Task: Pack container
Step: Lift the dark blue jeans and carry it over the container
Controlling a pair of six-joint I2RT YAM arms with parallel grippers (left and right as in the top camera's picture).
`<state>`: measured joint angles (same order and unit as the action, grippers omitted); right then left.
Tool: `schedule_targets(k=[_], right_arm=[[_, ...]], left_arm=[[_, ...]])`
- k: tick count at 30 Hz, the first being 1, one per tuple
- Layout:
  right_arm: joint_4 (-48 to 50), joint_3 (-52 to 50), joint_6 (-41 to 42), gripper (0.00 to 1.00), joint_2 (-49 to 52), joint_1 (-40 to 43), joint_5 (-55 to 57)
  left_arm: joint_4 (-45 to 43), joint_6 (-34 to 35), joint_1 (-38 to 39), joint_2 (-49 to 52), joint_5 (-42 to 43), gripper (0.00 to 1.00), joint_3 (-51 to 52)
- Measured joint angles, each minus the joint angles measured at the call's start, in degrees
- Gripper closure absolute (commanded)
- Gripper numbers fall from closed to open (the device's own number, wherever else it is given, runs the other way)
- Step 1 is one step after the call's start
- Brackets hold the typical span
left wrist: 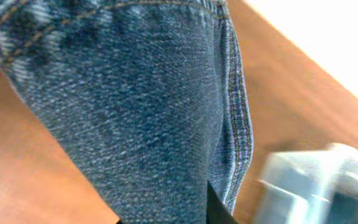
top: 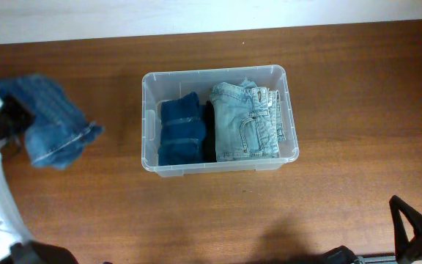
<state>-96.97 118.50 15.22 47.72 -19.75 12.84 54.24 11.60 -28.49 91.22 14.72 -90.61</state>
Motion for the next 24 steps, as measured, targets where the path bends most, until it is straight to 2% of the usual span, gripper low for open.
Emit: schedule_targets(k=[5,11,24], right_arm=[[0.02,0.00,-0.02,0.01,0.00,0.00,0.00],[0.00,0.00,0.00,0.01,0.00,0.00,0.00],[0.00,0.00,0.00,0.01,0.00,0.00,0.02]], left_arm=[[3.85,0.07,9.92,-1.99,1.20,1.00,-9.22],[4.37,1.36,18.86,-2.08,5.81,0.99,-17.77],[1.88,4.85,36.76,-1.64,15.98,0.99,-19.19]])
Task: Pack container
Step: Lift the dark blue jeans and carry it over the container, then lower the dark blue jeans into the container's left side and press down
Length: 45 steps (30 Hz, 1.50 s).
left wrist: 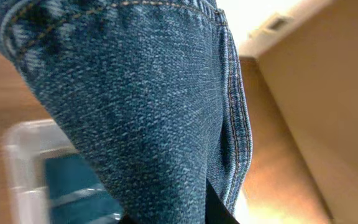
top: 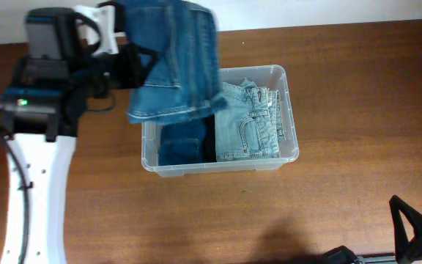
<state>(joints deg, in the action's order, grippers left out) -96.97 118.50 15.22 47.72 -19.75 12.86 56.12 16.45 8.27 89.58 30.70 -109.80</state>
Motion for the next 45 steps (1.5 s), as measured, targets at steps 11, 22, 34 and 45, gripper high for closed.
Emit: schedule_targets(k=[11,22,34,45], right_arm=[[0.00,0.00,-0.02,0.01,0.00,0.00,0.00],[0.00,0.00,-0.02,0.02,0.00,0.00,-0.02],[0.00,0.00,-0.02,0.01,0.00,0.00,0.00],[0.00,0.00,0.00,0.01,0.00,0.00,0.00]], left_arm=[[1.88,2.69,7.93,8.00,0.81,0.99,0.02],[4.39,2.91,8.63,10.95,-0.72,1.00,2.25],[3.39,2.91,8.48,10.97,-5.62,1.00,10.69],[2.95,3.10,8.33,10.97,-12.72,0.99,14.36]])
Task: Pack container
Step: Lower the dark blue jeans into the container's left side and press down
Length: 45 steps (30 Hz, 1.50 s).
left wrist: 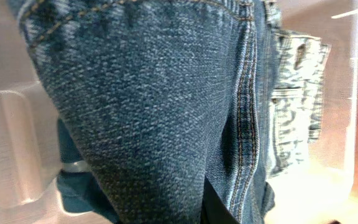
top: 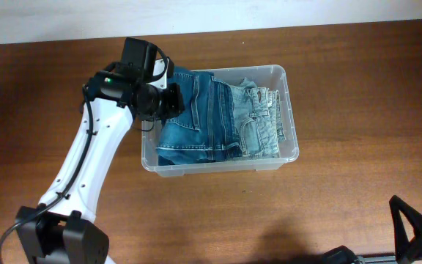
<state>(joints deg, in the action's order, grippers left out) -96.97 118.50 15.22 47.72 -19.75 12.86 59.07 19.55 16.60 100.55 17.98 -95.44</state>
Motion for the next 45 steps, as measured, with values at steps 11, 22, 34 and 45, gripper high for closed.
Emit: schedule_targets(k=[11,22,34,45], right_arm=[[0.00,0.00,-0.02,0.01,0.00,0.00,-0.02],[0.02,0.00,0.02,0.01,0.00,0.00,-0.02],[0.00,0.00,-0.02,0.01,0.00,0.00,0.00],[0.02,0.00,0.00,0.01,0.00,0.00,0.00]], left_arm=[[2.67,0.00,0.52,0.00,-11.58,0.06,0.31],[1.51,-0.66,0.33,0.00,-15.76,0.26,-1.62],[-0.81,-0.68,5.88,-0.63,-16.74,0.99,-5.29],[-6.40,-0.68,10.73,8.90,-21.05,0.99,-5.40]])
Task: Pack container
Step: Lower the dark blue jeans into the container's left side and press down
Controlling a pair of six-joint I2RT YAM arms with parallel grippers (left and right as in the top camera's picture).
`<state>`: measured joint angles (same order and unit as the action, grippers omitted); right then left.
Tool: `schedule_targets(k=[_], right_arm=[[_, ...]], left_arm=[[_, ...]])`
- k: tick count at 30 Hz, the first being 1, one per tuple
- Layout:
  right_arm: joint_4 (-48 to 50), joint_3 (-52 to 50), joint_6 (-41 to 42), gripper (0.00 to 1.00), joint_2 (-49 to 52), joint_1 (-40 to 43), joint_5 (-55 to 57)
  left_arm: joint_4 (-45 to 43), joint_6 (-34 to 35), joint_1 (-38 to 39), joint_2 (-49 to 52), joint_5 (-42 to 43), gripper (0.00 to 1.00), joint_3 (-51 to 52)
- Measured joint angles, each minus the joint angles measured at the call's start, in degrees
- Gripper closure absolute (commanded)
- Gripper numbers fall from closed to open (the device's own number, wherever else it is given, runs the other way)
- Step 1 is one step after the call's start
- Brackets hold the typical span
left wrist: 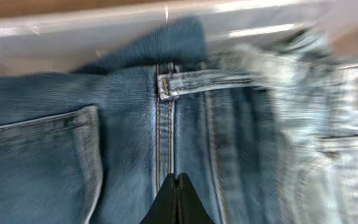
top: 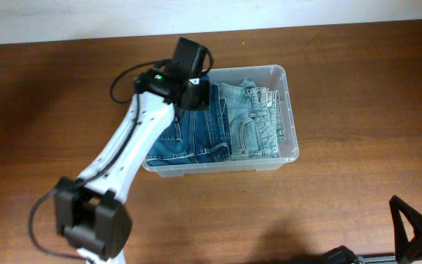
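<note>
A clear plastic container [top: 290,95] stands mid-table. Medium-blue jeans [top: 189,136] lie spread over its left half, and folded light-blue jeans [top: 255,121] fill its right half. My left gripper [top: 198,94] is inside the container near the back wall. In the left wrist view the left gripper [left wrist: 178,182] is shut, tips together, just above the medium-blue jeans [left wrist: 123,143] at their centre seam, with nothing between the fingers. A darker blue fold [left wrist: 166,43] peeks out beyond the waistband. My right gripper [top: 416,224] rests open at the table's near right corner.
The left arm [top: 134,147] stretches from the near left across the container's left wall. Bare wooden table [top: 357,81] lies all round the container.
The medium-blue jeans, then held bunched over the container's left side, now lie flat inside it. My left gripper has let them go, moved right toward the middle, and is shut empty.
My left gripper first held the medium-blue jeans at the table's far left. Then it held them high over the container's back left. Later they hung down into the left half, covering the dark blue jeans. Now they lie in the container, released.
</note>
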<state>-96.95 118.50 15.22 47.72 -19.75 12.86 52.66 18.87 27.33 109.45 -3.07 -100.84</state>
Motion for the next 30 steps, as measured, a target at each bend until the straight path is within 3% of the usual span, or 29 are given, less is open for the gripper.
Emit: schedule_targets(k=[7,16,25,30], right_arm=[[-0.02,0.00,-0.02,0.01,0.00,0.00,0.00],[0.00,0.00,0.00,0.01,0.00,0.00,-0.02],[-0.02,0.00,0.00,0.01,0.00,0.00,0.00],[-0.02,0.00,-0.02,0.01,0.00,0.00,-0.02]], left_arm=[[-0.87,0.00,-0.02,8.70,-0.44,0.99,-0.33],[0.61,0.00,-0.02,9.94,-0.63,0.99,-2.19],[8.39,-1.33,-0.02,9.29,-0.59,0.99,-8.44],[15.63,-1.68,0.22,3.80,-0.61,0.99,-9.22]])
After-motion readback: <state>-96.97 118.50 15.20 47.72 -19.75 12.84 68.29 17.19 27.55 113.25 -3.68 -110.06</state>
